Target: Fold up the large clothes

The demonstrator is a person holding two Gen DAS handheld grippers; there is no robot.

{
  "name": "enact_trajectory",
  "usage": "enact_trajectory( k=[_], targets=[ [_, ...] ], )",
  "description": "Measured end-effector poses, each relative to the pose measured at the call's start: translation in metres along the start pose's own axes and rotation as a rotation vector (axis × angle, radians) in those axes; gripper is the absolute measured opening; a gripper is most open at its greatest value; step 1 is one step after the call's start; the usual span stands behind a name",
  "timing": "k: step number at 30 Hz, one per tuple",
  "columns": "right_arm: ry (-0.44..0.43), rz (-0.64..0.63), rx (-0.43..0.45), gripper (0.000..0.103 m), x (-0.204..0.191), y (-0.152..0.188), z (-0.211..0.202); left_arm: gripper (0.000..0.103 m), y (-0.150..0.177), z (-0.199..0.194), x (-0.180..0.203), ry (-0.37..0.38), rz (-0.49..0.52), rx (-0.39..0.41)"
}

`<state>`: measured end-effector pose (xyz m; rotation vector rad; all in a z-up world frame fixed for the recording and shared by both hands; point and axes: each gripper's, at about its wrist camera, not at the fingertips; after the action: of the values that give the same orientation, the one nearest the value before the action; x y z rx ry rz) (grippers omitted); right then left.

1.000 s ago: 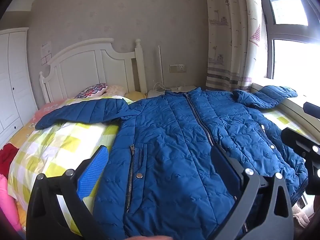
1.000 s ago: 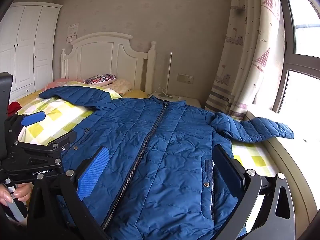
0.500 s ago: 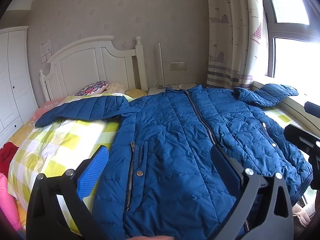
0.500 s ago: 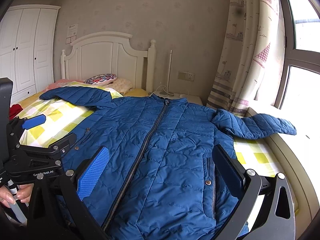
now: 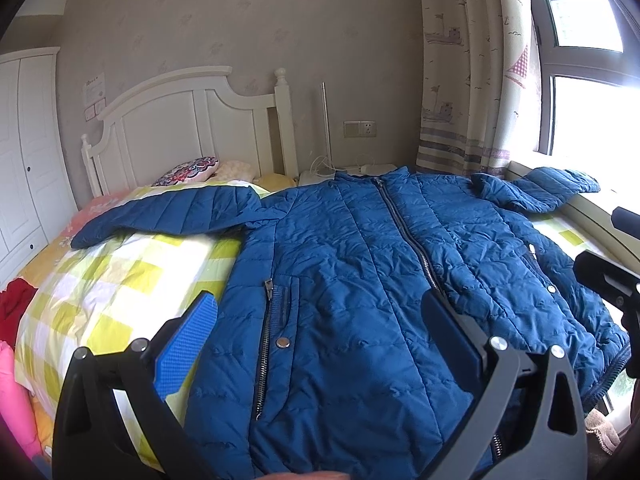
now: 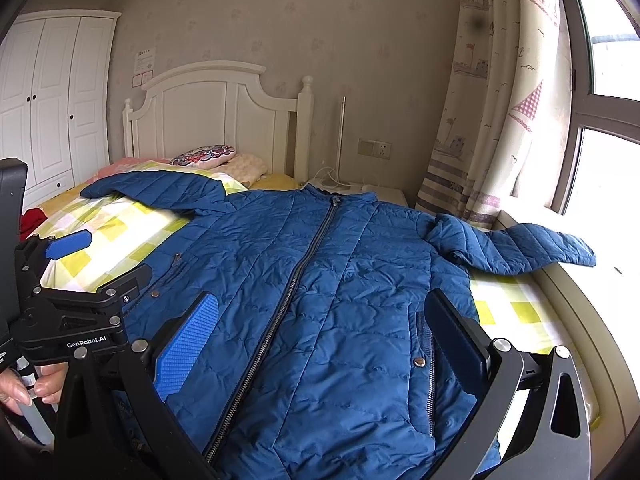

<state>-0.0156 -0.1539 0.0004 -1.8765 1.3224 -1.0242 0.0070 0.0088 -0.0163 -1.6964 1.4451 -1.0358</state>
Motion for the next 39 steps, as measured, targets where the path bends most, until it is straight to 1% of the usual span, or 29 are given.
enact_trajectory(
  k=[39],
  targets=[
    [-0.022, 0.002, -0.003, 0.099, -0.0017, 0.0002, 0.0014, 0.101, 0.0052, 0.0022, -0.0054, -0.002, -0.006, -0.011]
  ],
)
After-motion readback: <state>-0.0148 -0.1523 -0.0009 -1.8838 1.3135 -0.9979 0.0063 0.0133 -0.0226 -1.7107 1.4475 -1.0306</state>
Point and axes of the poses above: each gripper's, at about its wrist camera, not at the fingertips, and z roughly the way its jaws point, x to its right, y to its underside, and after that the axes turned 15 degrees about -z, right-handed
